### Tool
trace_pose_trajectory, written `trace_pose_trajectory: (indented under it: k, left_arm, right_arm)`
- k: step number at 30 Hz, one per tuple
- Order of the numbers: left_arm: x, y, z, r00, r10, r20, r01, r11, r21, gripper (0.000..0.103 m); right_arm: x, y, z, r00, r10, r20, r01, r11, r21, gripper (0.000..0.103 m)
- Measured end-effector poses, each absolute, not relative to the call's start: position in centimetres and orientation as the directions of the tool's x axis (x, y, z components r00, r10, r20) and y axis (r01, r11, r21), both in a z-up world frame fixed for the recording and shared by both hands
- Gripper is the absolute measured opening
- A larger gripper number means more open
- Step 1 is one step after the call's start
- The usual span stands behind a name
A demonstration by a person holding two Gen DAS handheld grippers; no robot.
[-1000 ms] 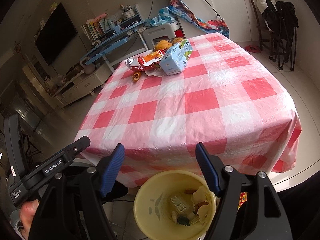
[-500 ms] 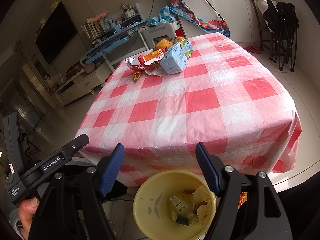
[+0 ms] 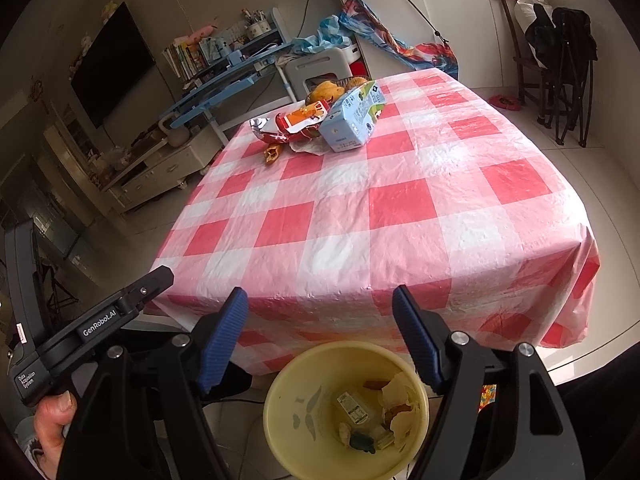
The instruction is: Collect trash
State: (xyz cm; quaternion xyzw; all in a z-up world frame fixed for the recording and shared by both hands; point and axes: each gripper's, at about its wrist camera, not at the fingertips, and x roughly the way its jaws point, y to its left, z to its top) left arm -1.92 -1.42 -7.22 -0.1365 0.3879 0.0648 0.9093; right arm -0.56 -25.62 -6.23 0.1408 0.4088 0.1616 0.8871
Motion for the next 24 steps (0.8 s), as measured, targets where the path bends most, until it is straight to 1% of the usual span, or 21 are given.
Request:
trace_pose_trajectory:
  k: [6, 13, 15, 19, 24]
  left_arm:
    - [-2.0, -1.2, -7.2, 0.692, 0.014, -0.722, -0.232, 0.951, -0.204, 0.071]
    - [-1.2, -0.7, -6.5, 0.702, 0.019, -0.712, -0.238, 0.948, -0.21, 0.071]
    - [-0.6, -0.1, -5.6, 0.713, 0.027, -0.701, -0.247, 0.945, -0.216, 0.071]
    - [1.2, 1.0, -4.5, 0.721, 0.025, -0.693, -0.261, 0.936, -0.238, 0.075]
    - [5.0, 1.2, -4.2, 0.713, 0.02, -0.7, -0.256, 0.938, -0.234, 0.075]
  right_arm:
    - [-0.4, -25.7, -6.2, 0.613, 0.407, -0.677, -0.172, 0.905, 0.389, 0.072]
    - [2.3, -26.5, -5.4, 0.613, 0.427, -0.665, -0.133, 0.885, 0.446, 0.072]
    - [3.6, -26.2, -4.6, 0.619, 0.42, -0.663, -0.144, 0.891, 0.43, 0.072]
    - [7.1, -24.9, -3.2, 0.625, 0.413, -0.662, -0.175, 0.901, 0.398, 0.074]
    - [11.8, -23.3, -2.6, 0.629, 0.391, -0.671, -0.189, 0.915, 0.356, 0.074]
